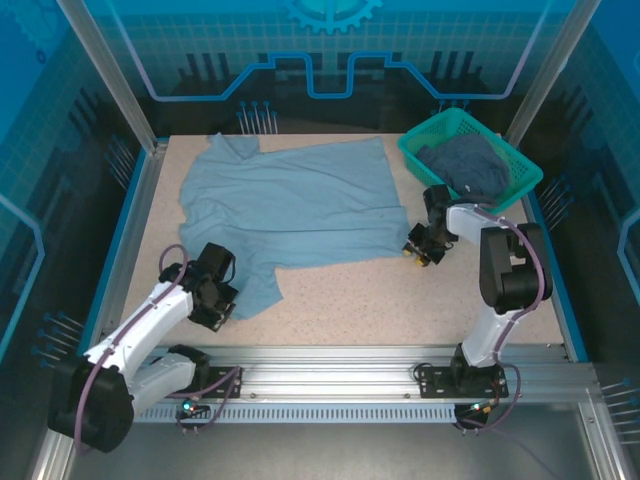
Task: Fold and stack the t-shirts
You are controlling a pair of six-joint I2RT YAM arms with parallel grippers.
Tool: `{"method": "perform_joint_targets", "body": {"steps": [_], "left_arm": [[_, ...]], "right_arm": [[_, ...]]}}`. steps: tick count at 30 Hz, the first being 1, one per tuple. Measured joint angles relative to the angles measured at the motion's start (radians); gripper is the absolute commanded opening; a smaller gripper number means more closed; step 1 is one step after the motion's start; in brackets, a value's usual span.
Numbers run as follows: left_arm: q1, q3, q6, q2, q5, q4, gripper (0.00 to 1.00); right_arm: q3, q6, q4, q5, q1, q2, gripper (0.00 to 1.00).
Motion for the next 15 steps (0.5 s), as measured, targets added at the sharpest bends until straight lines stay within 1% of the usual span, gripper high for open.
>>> {"method": "perform_joint_targets", "body": {"steps": [2, 5, 7, 12, 15], "left_arm": [[0.000, 0.000, 0.000, -0.005, -0.006, -0.008, 0.00], [0.000, 0.000, 0.000, -0.016, -0.016, -0.019, 0.00], [0.000, 0.000, -0.001, -0.032, -0.025, -0.031, 0.00], [0.000, 0.021, -0.039, -0.093, -0.050, -0.101, 0.00], [-0.016, 0.031, -0.107, -0.158, -0.060, -0.160, 0.00]], "right_arm": [[0.010, -0.010, -0.011, 0.007, 0.001, 0.006, 0.20], [0.022, -0.024, -0.031, 0.021, 0.004, 0.015, 0.06], [0.034, -0.036, -0.018, 0.030, 0.013, 0.019, 0.00], [0.039, -0.047, -0.018, 0.058, 0.042, 0.016, 0.00], [0.039, -0.058, -0.054, 0.067, 0.067, 0.002, 0.00]]}}
